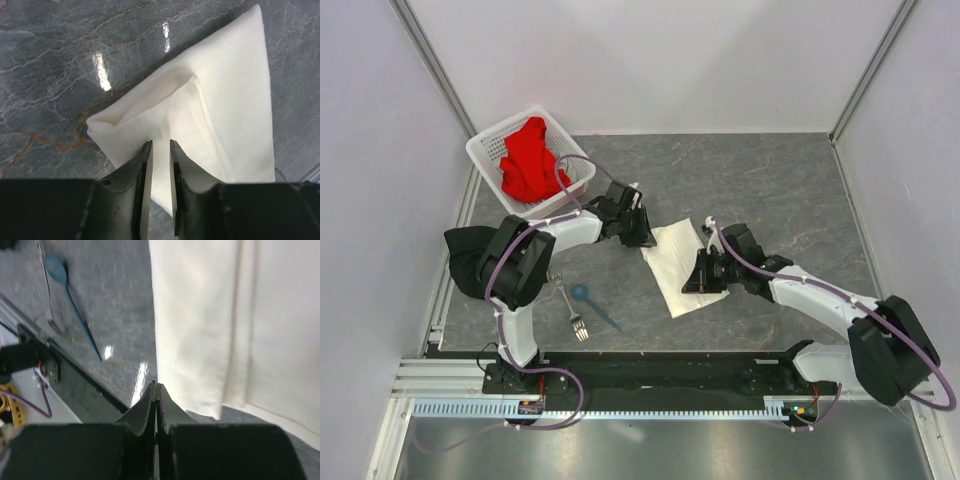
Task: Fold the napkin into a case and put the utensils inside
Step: Smooth out the 2/3-rectangle-folded napkin at the center of the board, then pick up the 2/3-rectangle-folded napkin at the center of the board.
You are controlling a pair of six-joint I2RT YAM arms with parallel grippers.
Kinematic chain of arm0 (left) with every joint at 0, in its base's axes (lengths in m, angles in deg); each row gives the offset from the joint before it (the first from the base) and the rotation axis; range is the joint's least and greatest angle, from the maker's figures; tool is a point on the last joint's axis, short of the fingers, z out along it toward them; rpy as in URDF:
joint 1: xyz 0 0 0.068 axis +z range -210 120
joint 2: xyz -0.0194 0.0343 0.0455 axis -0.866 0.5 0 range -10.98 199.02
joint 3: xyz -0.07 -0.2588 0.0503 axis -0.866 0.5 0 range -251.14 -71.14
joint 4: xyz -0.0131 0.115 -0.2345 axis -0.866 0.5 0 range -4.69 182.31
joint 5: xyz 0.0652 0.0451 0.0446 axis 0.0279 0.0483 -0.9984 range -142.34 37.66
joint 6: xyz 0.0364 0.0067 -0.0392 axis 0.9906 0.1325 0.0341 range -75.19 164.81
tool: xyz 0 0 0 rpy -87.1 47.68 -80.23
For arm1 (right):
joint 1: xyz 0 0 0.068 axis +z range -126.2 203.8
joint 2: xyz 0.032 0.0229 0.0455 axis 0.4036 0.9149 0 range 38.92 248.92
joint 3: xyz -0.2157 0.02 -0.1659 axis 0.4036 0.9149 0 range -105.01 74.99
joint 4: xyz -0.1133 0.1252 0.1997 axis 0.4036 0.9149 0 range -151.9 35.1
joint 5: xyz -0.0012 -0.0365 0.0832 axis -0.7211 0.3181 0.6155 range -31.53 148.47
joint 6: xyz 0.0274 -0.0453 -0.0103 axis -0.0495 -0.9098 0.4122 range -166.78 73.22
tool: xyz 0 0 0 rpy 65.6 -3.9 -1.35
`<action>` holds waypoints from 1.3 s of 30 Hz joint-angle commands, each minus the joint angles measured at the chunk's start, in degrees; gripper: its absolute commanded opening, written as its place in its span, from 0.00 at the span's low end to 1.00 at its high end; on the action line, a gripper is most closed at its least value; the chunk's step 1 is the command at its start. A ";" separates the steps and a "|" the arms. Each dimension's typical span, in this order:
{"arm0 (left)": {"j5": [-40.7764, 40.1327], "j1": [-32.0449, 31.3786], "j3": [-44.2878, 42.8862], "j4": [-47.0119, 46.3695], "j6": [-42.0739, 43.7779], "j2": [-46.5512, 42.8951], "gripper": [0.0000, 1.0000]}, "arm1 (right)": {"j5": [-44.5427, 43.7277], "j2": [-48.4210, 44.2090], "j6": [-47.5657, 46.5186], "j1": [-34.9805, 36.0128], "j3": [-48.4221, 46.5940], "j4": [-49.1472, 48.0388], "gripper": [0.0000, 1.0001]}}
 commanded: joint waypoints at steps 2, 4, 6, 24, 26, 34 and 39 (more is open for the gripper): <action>-3.27 -1.21 -1.91 5.26 3.00 -8.92 0.31 | -9.70 -4.25 -5.51 -7.99 -5.52 11.23 0.11; -3.18 -2.70 -2.35 5.96 2.65 -10.16 0.31 | -12.26 -3.38 -7.01 -11.51 -6.23 13.95 0.20; -3.01 -5.15 -2.26 5.96 1.86 -10.78 0.29 | -12.63 -1.37 -7.45 -15.19 -6.76 14.75 0.26; -7.75 -18.17 9.86 4.64 2.56 -8.05 0.19 | -2.98 4.62 -8.42 -21.63 1.23 3.96 0.58; -8.97 -18.26 12.14 6.04 4.58 -9.81 0.19 | -0.94 4.10 -6.40 -21.28 3.43 1.68 0.55; -16.18 -18.26 15.84 14.57 9.15 -21.48 0.31 | 7.06 -3.11 5.02 -11.45 10.99 -6.07 0.51; -18.90 -22.02 15.49 14.84 6.08 -29.14 0.52 | 6.11 -10.12 3.98 -12.56 7.49 0.67 0.52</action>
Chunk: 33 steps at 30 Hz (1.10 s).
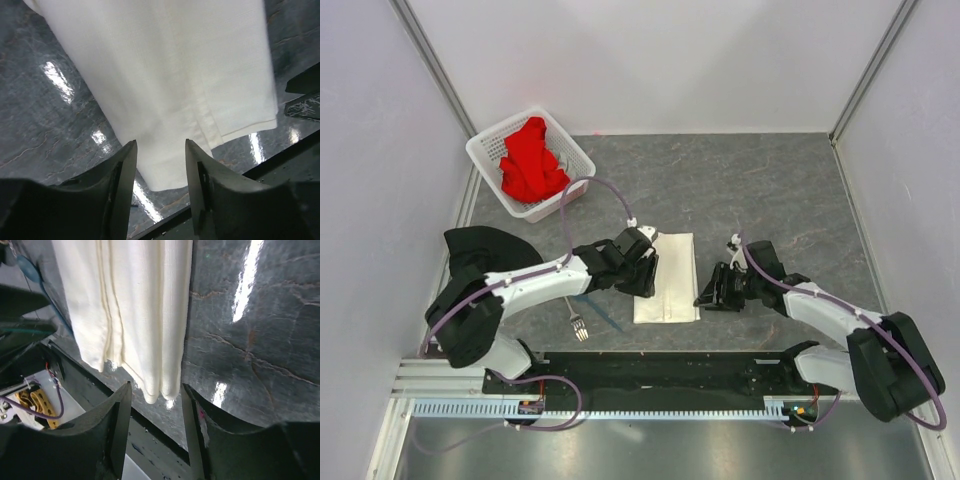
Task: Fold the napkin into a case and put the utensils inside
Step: Pick up the 2/3-rectangle-folded napkin at the center of the board.
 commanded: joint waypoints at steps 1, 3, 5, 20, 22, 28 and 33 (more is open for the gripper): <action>-8.28 -5.29 -1.68 1.05 -0.19 -7.05 0.53 | -5.48 -6.75 0.46 -2.52 -4.69 8.51 0.55; -12.33 -10.89 -3.70 1.14 -2.04 -6.53 0.55 | -11.83 -8.78 -1.12 -5.41 -8.12 14.17 0.59; -18.84 -14.78 -5.46 1.66 -3.79 -3.74 0.65 | -21.12 -9.40 -2.00 -7.09 -10.84 20.94 0.73; -31.60 -25.78 -28.41 11.86 -11.97 23.61 0.67 | -25.23 -11.68 -3.50 -15.53 -11.91 27.12 0.93; -31.08 -25.78 -29.64 11.95 -12.06 24.93 0.66 | -24.53 -11.51 -3.68 -15.45 -11.65 26.77 0.93; -28.79 -25.87 -30.43 11.95 -13.38 26.78 0.64 | -23.99 -10.19 -4.38 -15.53 -11.73 25.71 0.93; -25.28 -25.87 -29.91 12.21 -14.96 28.45 0.57 | -21.80 -9.66 -5.43 -15.53 -11.65 24.40 0.94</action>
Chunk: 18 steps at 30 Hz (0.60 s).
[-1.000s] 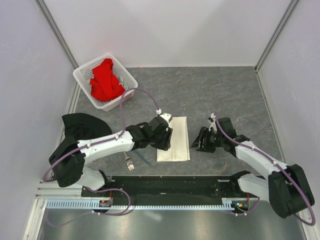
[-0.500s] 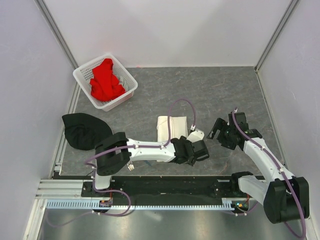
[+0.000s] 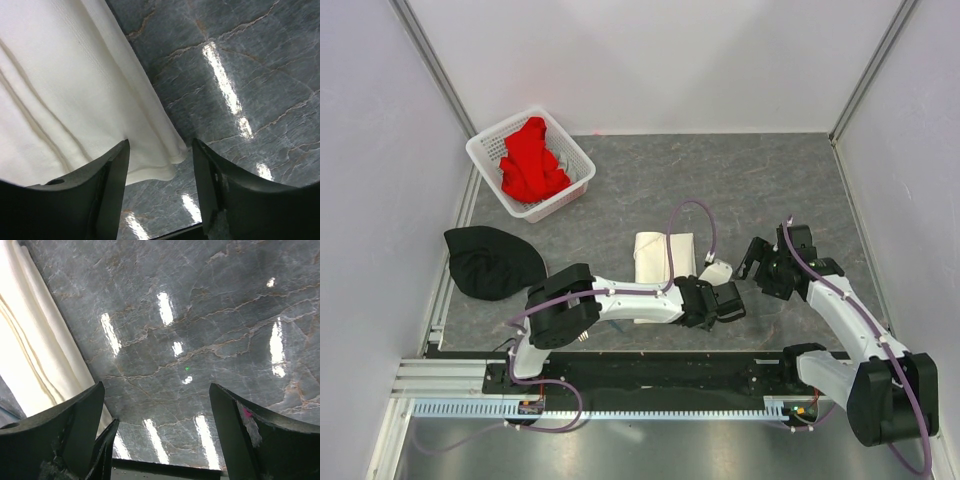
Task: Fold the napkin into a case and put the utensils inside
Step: Pick up the 2/3-rectangle-folded napkin at the center of the board.
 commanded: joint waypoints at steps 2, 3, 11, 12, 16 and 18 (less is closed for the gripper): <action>1.44 -0.26 -0.72 0.63 -4.74 1.39 0.51 | 3.69 0.68 -1.78 -0.30 0.05 -2.51 0.94; 1.44 -0.26 -0.11 0.63 -4.83 0.78 0.45 | 4.31 0.85 -2.22 -0.21 0.13 -3.12 0.94; 3.72 0.53 4.63 -1.22 -6.32 -5.19 0.24 | 18.19 7.53 -5.65 -0.30 0.84 -9.98 0.95; 4.42 0.71 5.25 -1.39 -6.67 -6.51 0.19 | 20.63 8.14 -5.65 -0.30 0.75 -11.73 0.95; 5.74 1.24 7.62 -2.71 -6.85 -9.15 0.16 | 25.14 11.74 -3.81 -0.12 0.49 -17.18 0.97; 6.62 1.50 8.24 -3.06 -6.85 -9.94 0.14 | 26.19 14.28 -2.84 0.75 -0.39 -19.21 0.98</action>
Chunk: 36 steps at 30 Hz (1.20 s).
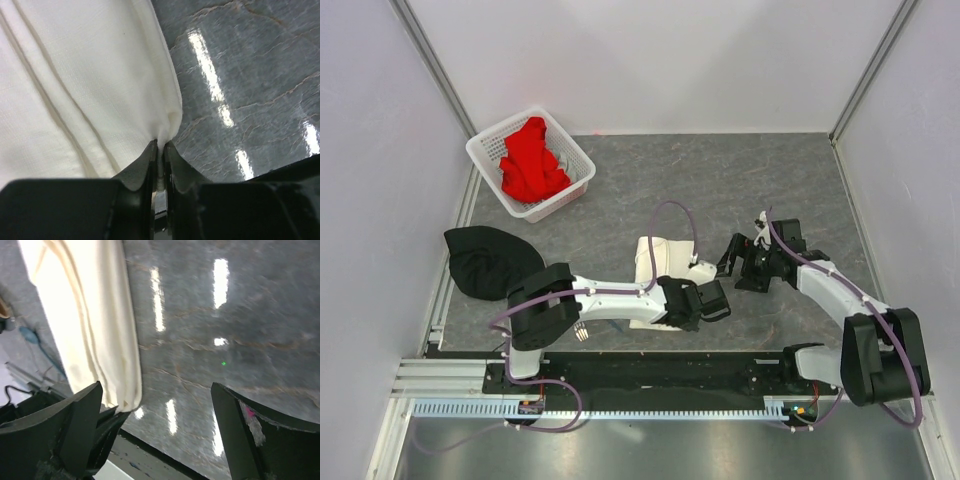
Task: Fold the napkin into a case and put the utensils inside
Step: Pick up the 2/3-rectangle-folded napkin at the center of the board.
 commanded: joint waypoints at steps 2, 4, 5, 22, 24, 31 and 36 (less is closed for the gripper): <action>2.25 0.91 1.86 -2.43 -2.70 -5.23 0.13 | 6.35 5.03 1.95 2.37 -1.51 -9.01 0.98; 2.52 1.09 2.21 -2.69 -2.78 -6.11 0.13 | 6.35 6.96 3.09 3.60 -1.77 -10.50 0.98; 2.78 1.26 2.56 -2.78 -2.87 -6.81 0.12 | 6.44 7.50 3.62 4.57 -1.69 -11.99 0.98; 5.24 2.67 3.18 -3.14 -2.17 -11.12 0.11 | 7.93 13.65 10.74 10.03 1.83 -24.31 0.77; 5.59 2.67 3.27 -3.31 -2.17 -11.12 0.11 | 7.76 14.09 10.39 10.11 1.74 -24.31 0.73; 6.65 2.67 3.27 -3.84 -1.99 -11.30 0.11 | 7.41 15.15 10.65 10.20 1.57 -25.45 0.62; 7.35 2.67 3.71 -4.80 -1.64 -11.65 0.11 | 7.93 16.29 10.65 10.20 0.95 -26.07 0.47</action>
